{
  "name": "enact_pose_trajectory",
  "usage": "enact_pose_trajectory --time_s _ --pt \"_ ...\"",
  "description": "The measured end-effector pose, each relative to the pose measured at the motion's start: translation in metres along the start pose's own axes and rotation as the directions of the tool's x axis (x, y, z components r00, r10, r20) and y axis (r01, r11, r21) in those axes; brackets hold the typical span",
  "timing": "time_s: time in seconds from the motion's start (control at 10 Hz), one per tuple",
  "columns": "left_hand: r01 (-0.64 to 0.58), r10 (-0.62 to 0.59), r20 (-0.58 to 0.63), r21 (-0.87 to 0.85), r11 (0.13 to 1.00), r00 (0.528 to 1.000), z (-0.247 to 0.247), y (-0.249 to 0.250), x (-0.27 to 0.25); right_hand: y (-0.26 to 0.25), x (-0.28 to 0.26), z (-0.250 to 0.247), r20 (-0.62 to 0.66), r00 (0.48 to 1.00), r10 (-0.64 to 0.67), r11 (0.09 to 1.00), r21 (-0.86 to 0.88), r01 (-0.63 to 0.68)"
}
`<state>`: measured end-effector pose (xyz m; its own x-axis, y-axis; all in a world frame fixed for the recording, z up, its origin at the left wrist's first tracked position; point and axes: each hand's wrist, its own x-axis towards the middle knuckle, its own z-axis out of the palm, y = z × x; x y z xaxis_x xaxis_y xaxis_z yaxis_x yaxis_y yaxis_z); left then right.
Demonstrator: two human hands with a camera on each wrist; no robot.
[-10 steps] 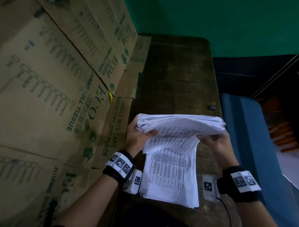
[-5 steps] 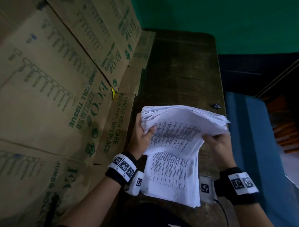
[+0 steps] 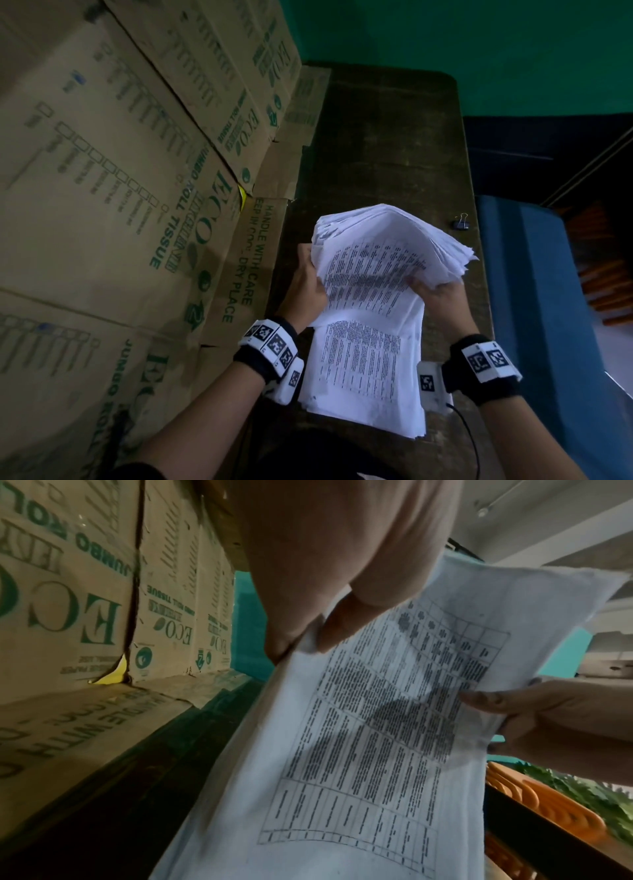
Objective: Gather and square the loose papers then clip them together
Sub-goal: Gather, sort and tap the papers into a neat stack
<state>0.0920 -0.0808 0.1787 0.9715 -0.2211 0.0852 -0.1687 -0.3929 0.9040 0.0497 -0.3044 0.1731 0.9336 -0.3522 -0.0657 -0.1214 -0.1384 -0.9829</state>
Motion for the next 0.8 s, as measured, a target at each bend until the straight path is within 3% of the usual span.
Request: enact_pose_trajectory --time_s 0.1,0.2,0.3,0.4,0.5,0.6,0.7,0.8 --pt "-0.029 0.029 -0.032 0.021 0.999 0.999 -0.001 0.003 0.002 -0.006 -0.004 0.000 -0.077 0.997 -0.004 0.999 0.046 0.008" --pt "-0.094 0.093 -0.160 0.004 0.996 0.983 -0.001 -0.004 0.000 -0.007 -0.012 -0.007 -0.144 0.989 -0.027 0.995 0.094 0.041" --pt "-0.054 0.058 -0.121 0.033 0.998 0.991 0.007 -0.019 -0.015 0.011 -0.020 -0.008 -0.101 0.994 0.028 0.999 0.033 -0.025" --pt "0.005 -0.005 -0.002 0.134 0.991 1.000 0.015 -0.028 -0.027 0.036 -0.022 -0.009 0.019 0.968 0.249 0.965 0.083 -0.250" --pt "0.106 -0.104 -0.033 0.054 0.993 0.994 0.017 -0.018 -0.023 0.065 -0.017 -0.011 -0.061 0.940 0.334 0.915 -0.219 -0.340" --pt "0.152 -0.150 0.027 -0.075 0.986 0.988 0.001 -0.003 -0.021 0.075 -0.011 -0.007 -0.055 0.950 0.308 0.906 -0.287 -0.311" --pt "0.119 -0.119 0.020 -0.002 0.993 0.993 -0.011 -0.005 -0.011 0.082 0.002 0.006 -0.075 0.943 0.323 0.899 -0.287 -0.331" --pt "0.194 -0.097 -0.398 0.211 0.958 0.912 -0.013 -0.007 -0.001 0.078 0.007 0.010 -0.062 0.923 0.380 0.854 -0.359 -0.376"
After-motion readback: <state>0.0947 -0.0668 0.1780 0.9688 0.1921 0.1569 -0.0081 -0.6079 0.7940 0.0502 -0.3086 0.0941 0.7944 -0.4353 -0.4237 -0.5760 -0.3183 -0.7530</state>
